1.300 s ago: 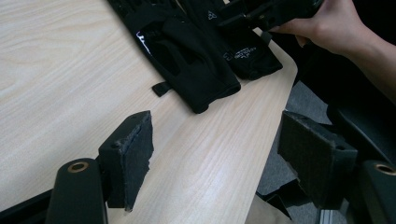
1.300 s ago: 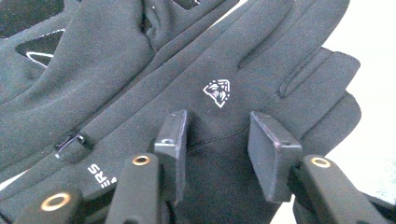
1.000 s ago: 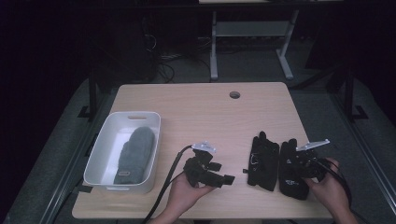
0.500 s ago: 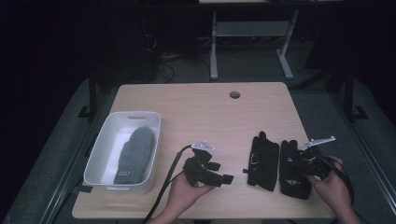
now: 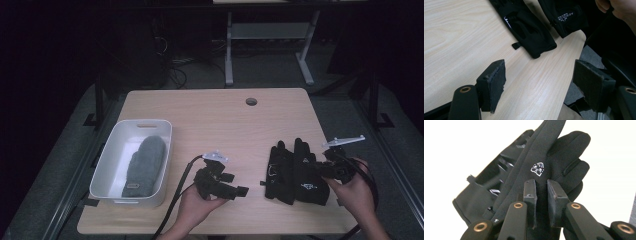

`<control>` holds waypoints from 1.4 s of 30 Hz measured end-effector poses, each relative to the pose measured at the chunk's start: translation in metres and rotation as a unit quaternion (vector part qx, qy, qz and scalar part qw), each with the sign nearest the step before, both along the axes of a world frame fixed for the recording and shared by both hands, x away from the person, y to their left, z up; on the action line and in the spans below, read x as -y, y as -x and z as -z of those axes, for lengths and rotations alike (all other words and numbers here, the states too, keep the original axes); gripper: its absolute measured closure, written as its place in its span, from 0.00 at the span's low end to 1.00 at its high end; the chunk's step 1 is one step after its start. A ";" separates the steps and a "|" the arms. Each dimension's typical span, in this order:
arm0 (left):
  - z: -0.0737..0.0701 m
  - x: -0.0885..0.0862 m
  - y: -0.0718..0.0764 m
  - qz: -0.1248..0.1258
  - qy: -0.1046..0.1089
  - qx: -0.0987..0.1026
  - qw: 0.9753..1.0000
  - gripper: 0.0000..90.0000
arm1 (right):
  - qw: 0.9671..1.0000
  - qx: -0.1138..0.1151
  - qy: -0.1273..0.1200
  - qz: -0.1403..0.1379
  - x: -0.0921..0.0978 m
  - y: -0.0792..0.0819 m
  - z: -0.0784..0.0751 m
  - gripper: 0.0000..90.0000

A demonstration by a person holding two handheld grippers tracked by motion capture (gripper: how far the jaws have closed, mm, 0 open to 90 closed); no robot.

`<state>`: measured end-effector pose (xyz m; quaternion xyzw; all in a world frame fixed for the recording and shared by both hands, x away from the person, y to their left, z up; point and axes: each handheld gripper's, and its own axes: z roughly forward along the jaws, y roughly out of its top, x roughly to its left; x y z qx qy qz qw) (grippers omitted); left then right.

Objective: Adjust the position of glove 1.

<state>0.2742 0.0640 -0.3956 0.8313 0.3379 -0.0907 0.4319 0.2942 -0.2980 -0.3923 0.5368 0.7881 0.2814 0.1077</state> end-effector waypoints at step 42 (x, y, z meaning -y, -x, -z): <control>0.008 -0.009 0.000 -0.007 -0.010 -0.005 1.000 0.30 | 1.000 0.000 -0.001 0.003 -0.041 -0.004 0.020 0.78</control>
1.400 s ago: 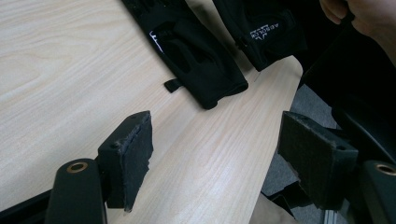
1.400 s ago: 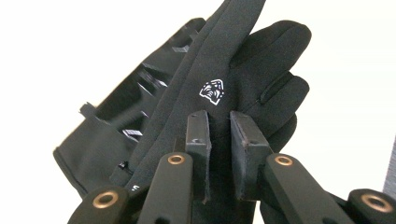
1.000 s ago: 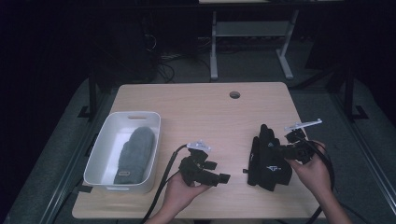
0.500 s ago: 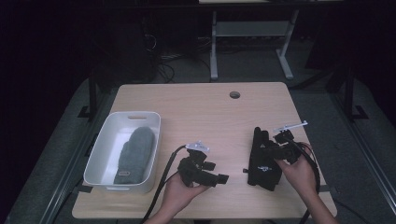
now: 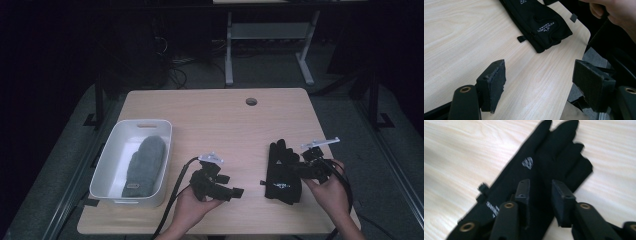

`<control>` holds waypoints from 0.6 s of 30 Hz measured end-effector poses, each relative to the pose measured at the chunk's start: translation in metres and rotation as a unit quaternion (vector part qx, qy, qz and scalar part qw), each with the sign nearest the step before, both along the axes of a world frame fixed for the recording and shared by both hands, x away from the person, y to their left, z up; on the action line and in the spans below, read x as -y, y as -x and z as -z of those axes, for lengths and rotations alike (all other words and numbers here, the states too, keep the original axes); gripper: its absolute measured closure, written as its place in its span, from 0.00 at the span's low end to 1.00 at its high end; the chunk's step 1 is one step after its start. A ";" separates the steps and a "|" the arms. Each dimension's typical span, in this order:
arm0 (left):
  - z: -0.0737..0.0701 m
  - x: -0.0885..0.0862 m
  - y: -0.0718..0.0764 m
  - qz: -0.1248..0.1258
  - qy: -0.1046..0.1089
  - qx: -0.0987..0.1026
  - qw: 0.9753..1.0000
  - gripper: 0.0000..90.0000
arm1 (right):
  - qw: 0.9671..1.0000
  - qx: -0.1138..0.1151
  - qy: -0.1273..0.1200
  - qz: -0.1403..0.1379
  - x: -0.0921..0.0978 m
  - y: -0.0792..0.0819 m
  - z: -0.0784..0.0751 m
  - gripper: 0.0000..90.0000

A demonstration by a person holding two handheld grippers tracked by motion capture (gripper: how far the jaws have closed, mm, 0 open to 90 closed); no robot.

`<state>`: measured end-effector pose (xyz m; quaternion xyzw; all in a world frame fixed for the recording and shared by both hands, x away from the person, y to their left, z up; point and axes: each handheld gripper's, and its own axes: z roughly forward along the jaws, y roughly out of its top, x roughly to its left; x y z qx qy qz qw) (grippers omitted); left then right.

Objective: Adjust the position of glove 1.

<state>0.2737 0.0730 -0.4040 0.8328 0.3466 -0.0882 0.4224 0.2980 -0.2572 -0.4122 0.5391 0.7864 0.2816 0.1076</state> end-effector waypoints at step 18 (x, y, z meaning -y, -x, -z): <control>0.018 0.022 -0.008 0.008 -0.014 -0.023 1.000 0.30 | 0.999 -0.036 -0.027 -0.022 -0.002 0.016 0.029 0.90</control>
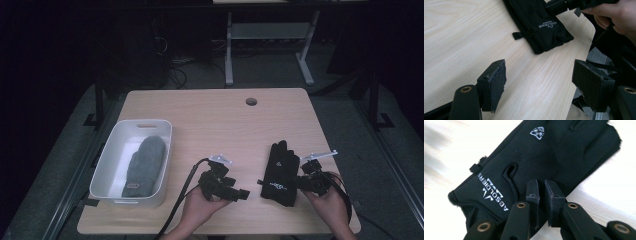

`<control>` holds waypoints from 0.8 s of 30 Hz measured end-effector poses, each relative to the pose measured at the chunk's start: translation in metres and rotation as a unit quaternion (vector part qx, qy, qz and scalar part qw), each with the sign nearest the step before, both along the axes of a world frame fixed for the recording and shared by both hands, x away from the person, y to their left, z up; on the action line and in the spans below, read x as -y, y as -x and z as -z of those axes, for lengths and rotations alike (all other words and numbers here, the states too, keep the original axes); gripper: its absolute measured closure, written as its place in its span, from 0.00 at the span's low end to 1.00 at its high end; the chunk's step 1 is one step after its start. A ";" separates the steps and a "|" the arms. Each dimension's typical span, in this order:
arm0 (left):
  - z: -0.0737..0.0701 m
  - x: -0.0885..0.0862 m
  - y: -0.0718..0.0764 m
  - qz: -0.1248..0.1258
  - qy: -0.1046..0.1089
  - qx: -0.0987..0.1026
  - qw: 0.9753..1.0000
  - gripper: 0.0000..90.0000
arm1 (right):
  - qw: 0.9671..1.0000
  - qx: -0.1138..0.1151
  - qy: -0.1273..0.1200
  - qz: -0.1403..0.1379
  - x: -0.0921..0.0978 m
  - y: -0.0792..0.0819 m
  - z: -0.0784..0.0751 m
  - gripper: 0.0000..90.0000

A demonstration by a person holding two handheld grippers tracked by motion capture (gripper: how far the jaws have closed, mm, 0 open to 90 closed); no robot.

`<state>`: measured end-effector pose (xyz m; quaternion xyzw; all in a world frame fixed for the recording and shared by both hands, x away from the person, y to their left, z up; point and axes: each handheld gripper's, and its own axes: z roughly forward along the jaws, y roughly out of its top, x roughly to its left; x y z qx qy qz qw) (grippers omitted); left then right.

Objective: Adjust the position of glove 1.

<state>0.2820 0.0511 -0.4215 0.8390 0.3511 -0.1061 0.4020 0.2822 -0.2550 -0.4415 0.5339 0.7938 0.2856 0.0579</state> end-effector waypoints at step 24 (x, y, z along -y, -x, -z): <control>0.029 0.076 -0.028 -0.004 -0.039 -0.029 0.999 0.35 | 0.995 0.009 -0.070 0.065 0.035 -0.043 0.000 0.43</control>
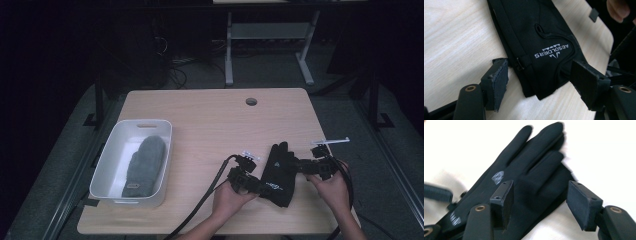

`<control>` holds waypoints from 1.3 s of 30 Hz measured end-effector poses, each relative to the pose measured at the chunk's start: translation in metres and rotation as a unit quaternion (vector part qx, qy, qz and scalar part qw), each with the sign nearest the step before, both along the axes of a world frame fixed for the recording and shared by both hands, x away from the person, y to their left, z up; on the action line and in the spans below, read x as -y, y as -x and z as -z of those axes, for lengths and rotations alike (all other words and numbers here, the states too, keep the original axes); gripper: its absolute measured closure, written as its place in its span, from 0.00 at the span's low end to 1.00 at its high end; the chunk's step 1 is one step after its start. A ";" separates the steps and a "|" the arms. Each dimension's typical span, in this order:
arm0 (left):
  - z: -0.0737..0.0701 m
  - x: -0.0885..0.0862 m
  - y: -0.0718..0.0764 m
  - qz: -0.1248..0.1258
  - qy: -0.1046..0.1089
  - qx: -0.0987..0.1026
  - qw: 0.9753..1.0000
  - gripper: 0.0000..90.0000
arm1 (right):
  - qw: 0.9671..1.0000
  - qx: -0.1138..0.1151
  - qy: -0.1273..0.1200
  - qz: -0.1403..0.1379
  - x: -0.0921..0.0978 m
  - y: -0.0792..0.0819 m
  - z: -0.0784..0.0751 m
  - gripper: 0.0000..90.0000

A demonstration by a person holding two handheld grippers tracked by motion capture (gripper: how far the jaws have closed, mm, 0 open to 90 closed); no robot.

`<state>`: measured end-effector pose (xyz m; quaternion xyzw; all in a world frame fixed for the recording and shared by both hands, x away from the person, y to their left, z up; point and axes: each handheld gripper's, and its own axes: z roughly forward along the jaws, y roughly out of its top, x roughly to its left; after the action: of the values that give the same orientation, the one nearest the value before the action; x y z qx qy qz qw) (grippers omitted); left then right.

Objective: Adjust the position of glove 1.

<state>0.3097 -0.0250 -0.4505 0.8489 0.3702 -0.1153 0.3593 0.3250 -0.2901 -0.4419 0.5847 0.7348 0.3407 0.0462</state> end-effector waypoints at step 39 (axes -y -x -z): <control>0.005 0.005 -0.015 0.024 -0.006 -0.009 1.000 0.90 | 0.996 -0.027 -0.084 0.017 0.011 -0.013 0.013 0.82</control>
<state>0.3243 -0.0299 -0.4557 0.8584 0.3541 -0.1293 0.3480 0.3377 -0.3008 -0.4545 0.6080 0.6947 0.3841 -0.0169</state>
